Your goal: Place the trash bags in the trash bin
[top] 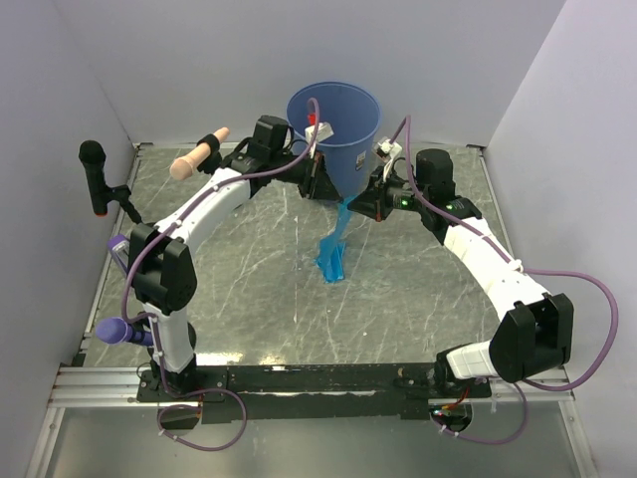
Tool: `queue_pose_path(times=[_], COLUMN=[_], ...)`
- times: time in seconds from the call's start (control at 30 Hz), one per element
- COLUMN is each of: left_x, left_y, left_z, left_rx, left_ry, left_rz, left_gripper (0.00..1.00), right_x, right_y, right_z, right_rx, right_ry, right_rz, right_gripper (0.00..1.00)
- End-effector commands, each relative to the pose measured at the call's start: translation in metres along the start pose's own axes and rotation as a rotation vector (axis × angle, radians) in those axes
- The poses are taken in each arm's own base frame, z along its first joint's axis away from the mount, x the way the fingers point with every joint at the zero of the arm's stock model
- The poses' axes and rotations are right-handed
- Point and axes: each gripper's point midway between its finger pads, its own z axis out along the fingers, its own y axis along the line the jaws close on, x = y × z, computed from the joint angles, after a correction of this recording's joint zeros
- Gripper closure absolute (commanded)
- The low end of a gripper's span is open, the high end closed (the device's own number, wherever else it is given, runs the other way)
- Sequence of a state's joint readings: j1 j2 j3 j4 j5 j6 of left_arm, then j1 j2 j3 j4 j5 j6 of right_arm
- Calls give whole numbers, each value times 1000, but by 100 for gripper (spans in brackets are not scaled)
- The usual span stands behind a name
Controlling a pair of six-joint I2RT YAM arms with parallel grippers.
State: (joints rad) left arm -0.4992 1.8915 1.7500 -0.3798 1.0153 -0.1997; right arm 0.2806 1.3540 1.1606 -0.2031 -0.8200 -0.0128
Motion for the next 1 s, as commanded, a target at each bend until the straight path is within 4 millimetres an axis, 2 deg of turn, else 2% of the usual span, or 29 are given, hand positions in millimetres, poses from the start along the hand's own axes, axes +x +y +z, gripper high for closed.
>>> queue_pose_path(times=[0.0,0.27,0.4,0.7,0.87,0.97], left_x=[-20,-32,-32,-27,-24,-22], left_y=[-13,-10,-8,-15,-11,-9], left_z=[-7,-37,-47,-60,-69,-73], left_rx=[10,-53,-69,-65,-93,-102], left_ry=[-19,-38,-34,-15,-12,-14], left_rz=[120,176,200,227,232,231], left_gripper=[99,99,99,99,99,99], right_x=[-26,-15,-12,-9,-4,-8], right_y=[6,-13,-24,-52,-66,-74], right_z=[-11,-27,-34,-45,-53,-60], right_rx=[7,86,138,265,336,383], right_ry=[-56,-32,-25,15,41,32], right_rz=[-74,-65,-62,-111,-119,-115], right_gripper=[100,100,100,100,100,100])
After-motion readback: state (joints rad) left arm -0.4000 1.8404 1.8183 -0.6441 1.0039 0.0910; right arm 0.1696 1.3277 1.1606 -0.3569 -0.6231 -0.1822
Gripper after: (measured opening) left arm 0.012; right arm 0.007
